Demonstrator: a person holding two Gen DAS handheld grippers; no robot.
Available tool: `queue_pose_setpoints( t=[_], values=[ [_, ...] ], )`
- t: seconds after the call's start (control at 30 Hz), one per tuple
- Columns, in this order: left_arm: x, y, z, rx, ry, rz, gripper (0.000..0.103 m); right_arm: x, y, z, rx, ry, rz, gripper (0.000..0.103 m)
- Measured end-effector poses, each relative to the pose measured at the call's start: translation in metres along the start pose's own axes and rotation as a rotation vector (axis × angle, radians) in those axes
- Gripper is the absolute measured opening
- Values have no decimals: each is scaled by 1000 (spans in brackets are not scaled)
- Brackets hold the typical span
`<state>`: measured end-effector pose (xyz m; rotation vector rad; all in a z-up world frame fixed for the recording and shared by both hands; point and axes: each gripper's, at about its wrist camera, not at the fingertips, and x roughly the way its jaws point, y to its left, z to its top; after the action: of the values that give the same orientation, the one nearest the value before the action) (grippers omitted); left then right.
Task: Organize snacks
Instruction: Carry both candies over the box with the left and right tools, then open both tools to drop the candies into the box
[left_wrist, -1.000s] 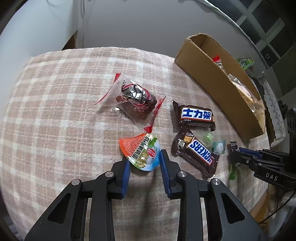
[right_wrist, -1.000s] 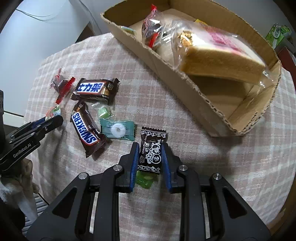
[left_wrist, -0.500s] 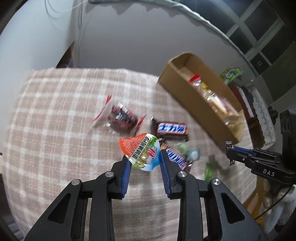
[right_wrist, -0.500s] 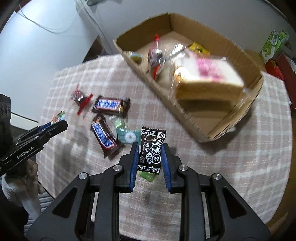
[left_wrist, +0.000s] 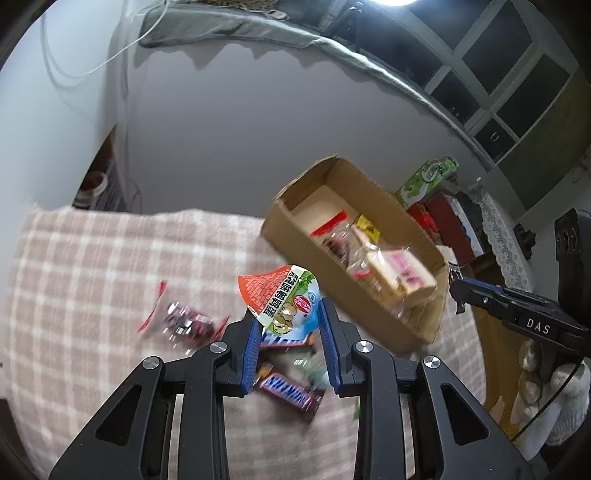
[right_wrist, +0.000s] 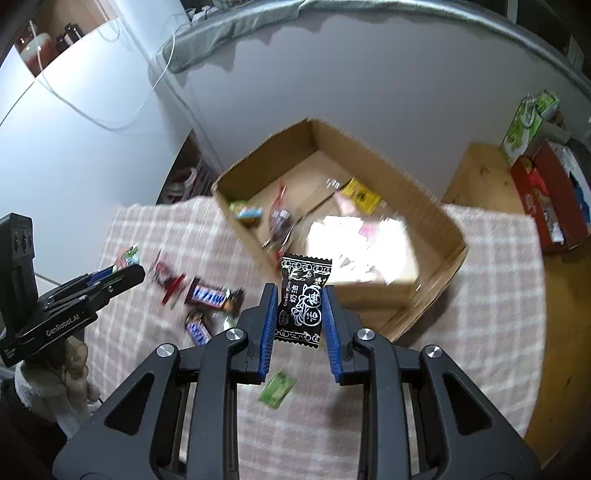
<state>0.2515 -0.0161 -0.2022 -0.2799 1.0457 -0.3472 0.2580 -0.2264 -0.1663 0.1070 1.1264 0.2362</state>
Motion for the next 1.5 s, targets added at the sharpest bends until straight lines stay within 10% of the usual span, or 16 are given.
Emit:
queue_pose_setpoints(
  t=[0.97,1.1,1.5],
  values=[
    [76,-58,56,62,42,-43,30,37,-46,56,27,1,-102,26],
    [73,-57,58,62,44,-34,37,28,-46,56,28,-41,-121,80],
    [32,-39,54,48,-7,-24,37,9,-31,35,-54,-63,-150,82]
  ],
)
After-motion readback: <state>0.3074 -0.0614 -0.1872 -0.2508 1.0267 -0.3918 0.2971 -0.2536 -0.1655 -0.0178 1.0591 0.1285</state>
